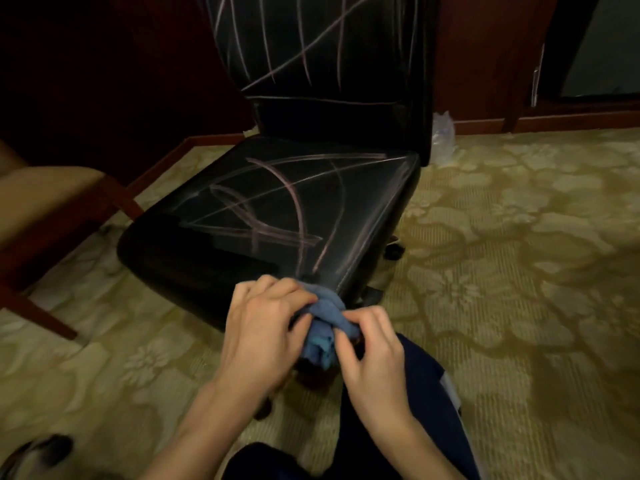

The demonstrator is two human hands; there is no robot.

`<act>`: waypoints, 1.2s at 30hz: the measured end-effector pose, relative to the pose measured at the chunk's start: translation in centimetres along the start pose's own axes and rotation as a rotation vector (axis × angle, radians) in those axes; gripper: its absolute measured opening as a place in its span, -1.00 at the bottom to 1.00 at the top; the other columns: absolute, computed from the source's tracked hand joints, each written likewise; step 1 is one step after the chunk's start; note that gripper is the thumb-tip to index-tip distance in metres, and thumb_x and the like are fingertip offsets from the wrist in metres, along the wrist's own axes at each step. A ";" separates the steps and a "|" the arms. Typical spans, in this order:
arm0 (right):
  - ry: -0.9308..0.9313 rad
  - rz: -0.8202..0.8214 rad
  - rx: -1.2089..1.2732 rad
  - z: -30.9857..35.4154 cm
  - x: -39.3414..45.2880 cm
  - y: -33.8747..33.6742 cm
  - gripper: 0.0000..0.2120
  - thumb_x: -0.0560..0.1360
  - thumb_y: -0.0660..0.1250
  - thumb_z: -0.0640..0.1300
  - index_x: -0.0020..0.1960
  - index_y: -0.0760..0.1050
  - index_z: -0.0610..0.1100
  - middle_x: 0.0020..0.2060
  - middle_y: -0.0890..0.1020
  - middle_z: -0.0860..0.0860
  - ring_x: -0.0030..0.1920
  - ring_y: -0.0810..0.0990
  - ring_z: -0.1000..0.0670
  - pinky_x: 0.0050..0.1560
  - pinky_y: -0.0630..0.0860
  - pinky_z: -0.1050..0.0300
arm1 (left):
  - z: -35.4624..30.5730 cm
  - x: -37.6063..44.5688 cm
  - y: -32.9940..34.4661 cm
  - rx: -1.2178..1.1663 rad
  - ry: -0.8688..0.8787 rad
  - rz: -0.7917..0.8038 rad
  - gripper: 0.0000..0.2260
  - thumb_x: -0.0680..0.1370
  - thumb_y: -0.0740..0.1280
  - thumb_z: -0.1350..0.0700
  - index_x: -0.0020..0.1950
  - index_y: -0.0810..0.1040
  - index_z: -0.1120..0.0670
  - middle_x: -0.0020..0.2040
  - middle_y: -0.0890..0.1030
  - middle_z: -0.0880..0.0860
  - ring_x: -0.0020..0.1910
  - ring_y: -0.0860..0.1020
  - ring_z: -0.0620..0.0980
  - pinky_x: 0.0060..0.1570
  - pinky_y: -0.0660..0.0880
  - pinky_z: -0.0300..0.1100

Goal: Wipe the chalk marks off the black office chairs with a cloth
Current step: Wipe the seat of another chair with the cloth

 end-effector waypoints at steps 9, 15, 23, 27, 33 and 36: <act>0.209 -0.214 -0.023 -2.2 6.2 0.3 -0.93 0.54 0.33 -0.24 0.02 0.52 -0.14 -0.06 0.50 0.03 -0.14 0.46 0.19 -0.15 0.35 0.38 | -1.6 8.3 1.7 0.115 -0.029 0.074 -0.80 0.55 0.32 0.01 0.15 0.62 -0.10 0.04 0.59 -0.08 0.07 0.50 -0.01 0.04 0.20 -0.15; 0.121 -0.112 0.002 -0.5 0.3 2.1 -0.89 0.50 0.32 -0.11 0.00 0.51 -0.11 -0.07 0.48 0.08 -0.11 0.49 0.17 -0.13 0.42 0.37 | 0.6 2.3 0.3 0.084 0.053 0.063 -0.77 0.41 0.28 -0.07 -0.01 0.65 -0.11 -0.09 0.60 -0.14 -0.06 0.55 -0.03 0.01 0.27 -0.10; 0.030 0.050 0.031 1.1 -0.8 4.8 -0.89 0.52 0.23 0.05 -0.01 0.43 0.04 -0.08 0.42 0.19 -0.12 0.49 0.17 -0.19 0.46 0.28 | 4.3 -1.2 -0.7 0.050 -0.057 -0.014 -0.74 0.43 0.23 -0.09 -0.05 0.67 -0.10 -0.13 0.60 -0.19 -0.10 0.56 -0.06 0.02 0.27 -0.11; 0.052 -0.013 -0.048 -0.4 2.8 3.4 -0.91 0.50 0.37 -0.15 -0.04 0.47 -0.07 -0.09 0.43 0.11 -0.14 0.45 0.16 -0.18 0.40 0.36 | 3.4 2.3 0.4 0.061 -0.021 0.009 -0.82 0.43 0.30 -0.04 -0.04 0.65 -0.11 -0.14 0.58 -0.14 -0.09 0.55 -0.03 -0.01 0.33 -0.06; 0.168 -0.168 -0.172 -4.6 10.1 -0.6 -0.89 0.46 0.40 -0.24 -0.04 0.50 -0.16 -0.09 0.50 -0.04 -0.12 0.49 0.00 -0.11 0.40 0.10 | -0.8 12.1 3.9 0.044 0.059 0.081 -0.79 0.51 0.37 0.05 0.13 0.66 -0.06 0.02 0.62 -0.02 0.06 0.54 0.04 0.13 0.38 -0.04; 0.231 -0.216 -0.172 -5.2 10.4 -1.2 -0.89 0.49 0.38 -0.23 0.00 0.52 -0.17 -0.05 0.51 -0.04 -0.07 0.51 -0.01 -0.08 0.43 0.09 | -2.2 13.9 4.5 0.054 0.072 0.120 -0.80 0.56 0.32 0.03 0.17 0.62 -0.08 0.07 0.59 -0.05 0.10 0.49 0.00 0.16 0.30 -0.11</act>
Point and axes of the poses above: each hand's wrist, its own x-axis towards the middle knuckle, its own y-axis out of the palm, z = x × y, the point moved 4 cm from there along x, towards the middle knuckle
